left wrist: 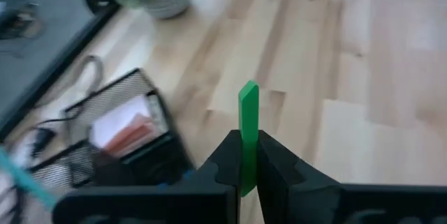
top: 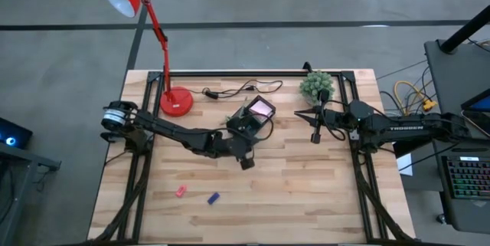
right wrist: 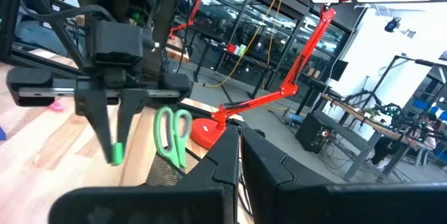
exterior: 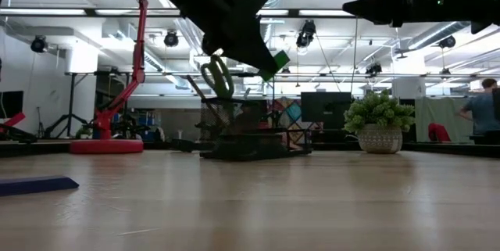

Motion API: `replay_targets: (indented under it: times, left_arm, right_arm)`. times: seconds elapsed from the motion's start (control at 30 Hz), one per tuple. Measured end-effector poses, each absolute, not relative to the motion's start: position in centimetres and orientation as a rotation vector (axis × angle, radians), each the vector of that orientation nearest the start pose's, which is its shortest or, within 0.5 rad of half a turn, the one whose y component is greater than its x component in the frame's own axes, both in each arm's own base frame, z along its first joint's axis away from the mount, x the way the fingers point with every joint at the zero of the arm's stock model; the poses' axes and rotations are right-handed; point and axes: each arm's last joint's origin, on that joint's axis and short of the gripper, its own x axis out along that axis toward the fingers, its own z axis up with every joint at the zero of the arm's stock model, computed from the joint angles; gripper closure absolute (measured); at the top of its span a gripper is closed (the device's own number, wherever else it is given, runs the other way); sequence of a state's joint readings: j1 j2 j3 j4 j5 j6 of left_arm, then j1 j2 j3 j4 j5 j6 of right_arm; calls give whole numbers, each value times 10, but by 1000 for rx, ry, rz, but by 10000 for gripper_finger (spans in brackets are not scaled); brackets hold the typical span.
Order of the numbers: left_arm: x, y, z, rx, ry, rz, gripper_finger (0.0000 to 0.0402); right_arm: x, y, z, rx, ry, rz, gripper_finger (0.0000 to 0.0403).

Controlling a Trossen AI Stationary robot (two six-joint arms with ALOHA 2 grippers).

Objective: Pick and place office supplies into organizer
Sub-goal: Put the green eraser into the black desk organizer

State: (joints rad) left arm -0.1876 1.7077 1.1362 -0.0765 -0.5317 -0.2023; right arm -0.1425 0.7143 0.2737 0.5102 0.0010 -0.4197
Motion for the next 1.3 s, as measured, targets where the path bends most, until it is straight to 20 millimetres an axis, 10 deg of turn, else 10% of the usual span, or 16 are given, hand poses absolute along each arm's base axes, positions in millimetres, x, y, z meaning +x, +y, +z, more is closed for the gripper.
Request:
replay_targets:
  times: [0.8, 1.3]
  left_arm:
    - [371, -56, 247, 126, 527, 524, 398]
    - [423, -52, 207, 288, 691, 768, 398]
  right_arm:
    - [163, -23, 233, -427, -36, -155, 394]
    - [162, -23, 232, -423, -32, -155, 394]
